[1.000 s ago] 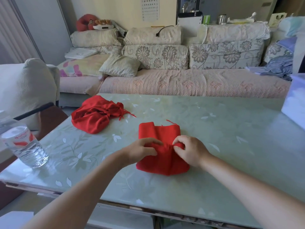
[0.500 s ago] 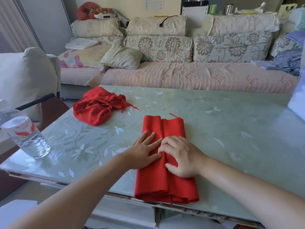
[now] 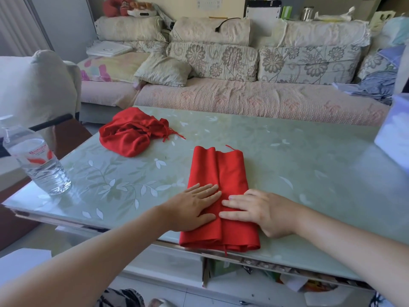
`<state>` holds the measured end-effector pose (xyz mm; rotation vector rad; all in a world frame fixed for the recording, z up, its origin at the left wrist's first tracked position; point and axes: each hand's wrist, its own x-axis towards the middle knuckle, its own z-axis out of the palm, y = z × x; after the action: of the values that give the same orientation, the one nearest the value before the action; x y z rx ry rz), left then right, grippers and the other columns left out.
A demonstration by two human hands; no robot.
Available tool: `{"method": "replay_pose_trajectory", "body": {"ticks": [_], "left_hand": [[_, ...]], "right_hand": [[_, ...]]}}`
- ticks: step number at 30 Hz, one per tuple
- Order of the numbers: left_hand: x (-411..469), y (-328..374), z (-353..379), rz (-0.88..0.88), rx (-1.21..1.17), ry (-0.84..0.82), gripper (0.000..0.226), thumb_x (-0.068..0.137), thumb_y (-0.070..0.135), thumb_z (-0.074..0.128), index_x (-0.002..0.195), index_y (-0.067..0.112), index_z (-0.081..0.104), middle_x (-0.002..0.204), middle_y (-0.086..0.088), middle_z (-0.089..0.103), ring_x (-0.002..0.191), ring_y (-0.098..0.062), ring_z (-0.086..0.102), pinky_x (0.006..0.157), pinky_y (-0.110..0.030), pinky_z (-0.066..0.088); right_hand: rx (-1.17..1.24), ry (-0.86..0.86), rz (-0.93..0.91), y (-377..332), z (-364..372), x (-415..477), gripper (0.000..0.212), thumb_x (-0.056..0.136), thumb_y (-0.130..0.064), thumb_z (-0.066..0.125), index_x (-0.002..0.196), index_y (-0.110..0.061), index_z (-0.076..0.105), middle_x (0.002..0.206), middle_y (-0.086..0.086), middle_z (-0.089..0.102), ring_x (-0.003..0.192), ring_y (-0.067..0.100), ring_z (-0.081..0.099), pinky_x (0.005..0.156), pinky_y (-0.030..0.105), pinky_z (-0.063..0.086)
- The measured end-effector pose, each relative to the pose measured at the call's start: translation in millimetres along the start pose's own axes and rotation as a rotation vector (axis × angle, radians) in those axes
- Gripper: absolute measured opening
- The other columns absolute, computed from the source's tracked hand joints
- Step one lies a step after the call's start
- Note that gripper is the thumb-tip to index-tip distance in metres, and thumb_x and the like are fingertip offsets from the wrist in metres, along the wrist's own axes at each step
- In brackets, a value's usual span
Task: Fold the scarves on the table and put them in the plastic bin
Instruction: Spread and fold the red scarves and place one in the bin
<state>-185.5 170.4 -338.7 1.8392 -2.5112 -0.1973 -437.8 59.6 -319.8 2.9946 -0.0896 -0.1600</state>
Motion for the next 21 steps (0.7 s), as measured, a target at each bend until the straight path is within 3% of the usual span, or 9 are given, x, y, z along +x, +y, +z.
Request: {"method": "replay_pose_trajectory", "body": {"ticks": [4, 6, 8, 11, 14, 17, 19, 21], "left_hand": [[-13.0, 10.4, -0.7, -0.022, -0.240, 0.082, 0.070, 0.096, 0.043, 0.054, 0.153, 0.015, 0.023, 0.157, 0.004, 0.030, 0.148, -0.007, 0.015, 0.122, -0.028, 0.008], [-13.4, 10.9, 0.9, -0.006, -0.278, 0.082, 0.058, 0.096, 0.039, 0.057, 0.146, 0.018, 0.038, 0.158, 0.005, 0.029, 0.148, -0.004, 0.013, 0.123, -0.030, 0.009], [-13.4, 9.9, 3.0, 0.000, -0.317, 0.082, 0.048, 0.093, 0.035, 0.061, 0.138, 0.021, 0.049, 0.160, 0.005, 0.026, 0.148, -0.003, 0.011, 0.122, -0.024, 0.006], [-15.2, 5.9, 5.9, -0.007, -0.308, 0.131, 0.042, 0.092, 0.030, 0.062, 0.134, 0.028, 0.059, 0.154, 0.004, 0.032, 0.144, -0.009, 0.018, 0.115, -0.017, 0.008], [-17.1, 2.0, -8.2, -0.059, -0.376, 0.114, 0.036, 0.095, 0.016, 0.052, 0.124, 0.031, 0.067, 0.131, 0.003, 0.044, 0.118, -0.003, 0.033, 0.108, -0.015, 0.020], [-21.4, -17.1, -20.0, -0.108, -0.477, 0.058, 0.059, 0.072, -0.007, 0.044, 0.118, 0.019, 0.068, 0.118, 0.001, 0.060, 0.110, -0.011, 0.052, 0.101, -0.026, 0.040], [-28.3, -31.1, -22.2, -0.167, -0.460, -0.054, 0.066, 0.065, -0.001, 0.045, 0.122, 0.028, 0.060, 0.118, 0.006, 0.063, 0.111, -0.018, 0.058, 0.098, -0.034, 0.046], [-29.2, -32.2, -20.9, -0.194, -0.509, -0.064, 0.049, 0.069, 0.025, 0.062, 0.117, 0.032, 0.062, 0.118, 0.011, 0.062, 0.110, -0.014, 0.059, 0.095, -0.030, 0.048]], "right_hand": [[0.009, 0.138, -0.040, -11.9, 1.9, -7.7, 0.075, 0.084, -0.033, 0.062, 0.153, -0.036, 0.034, 0.155, 0.006, 0.042, 0.137, 0.026, 0.046, 0.107, 0.039, 0.039], [0.012, 0.221, -0.082, -21.9, 4.7, -4.1, 0.066, 0.091, -0.043, 0.061, 0.152, -0.030, 0.039, 0.155, 0.008, 0.042, 0.134, 0.026, 0.048, 0.105, 0.039, 0.041], [0.006, 0.261, -0.126, -30.8, 7.7, 4.6, 0.063, 0.090, -0.039, 0.061, 0.150, -0.025, 0.043, 0.154, 0.007, 0.043, 0.133, 0.025, 0.049, 0.099, 0.038, 0.045], [0.060, 0.361, -0.147, -40.3, 11.7, 18.8, 0.048, 0.090, -0.021, 0.056, 0.138, -0.018, 0.058, 0.137, 0.002, 0.062, 0.121, 0.020, 0.060, 0.089, 0.035, 0.052], [0.359, 0.476, 0.066, -44.7, 4.8, 24.8, 0.037, 0.088, -0.019, 0.052, 0.121, -0.023, 0.068, 0.116, -0.008, 0.072, 0.103, 0.011, 0.068, 0.085, 0.027, 0.052], [0.685, 0.494, 0.402, -36.1, -2.0, 30.6, 0.021, 0.096, -0.023, 0.054, 0.110, -0.031, 0.066, 0.097, -0.012, 0.073, 0.089, 0.007, 0.067, 0.082, 0.034, 0.052], [0.939, 0.508, 0.547, -23.4, -2.1, 37.8, 0.016, 0.100, -0.019, 0.055, 0.103, -0.026, 0.069, 0.093, -0.009, 0.073, 0.086, 0.006, 0.063, 0.088, 0.041, 0.050], [1.103, 0.531, 0.633, -13.7, -0.8, 46.3, 0.017, 0.101, -0.016, 0.056, 0.098, -0.021, 0.071, 0.094, -0.005, 0.074, 0.087, 0.007, 0.061, 0.092, 0.042, 0.050]]}}
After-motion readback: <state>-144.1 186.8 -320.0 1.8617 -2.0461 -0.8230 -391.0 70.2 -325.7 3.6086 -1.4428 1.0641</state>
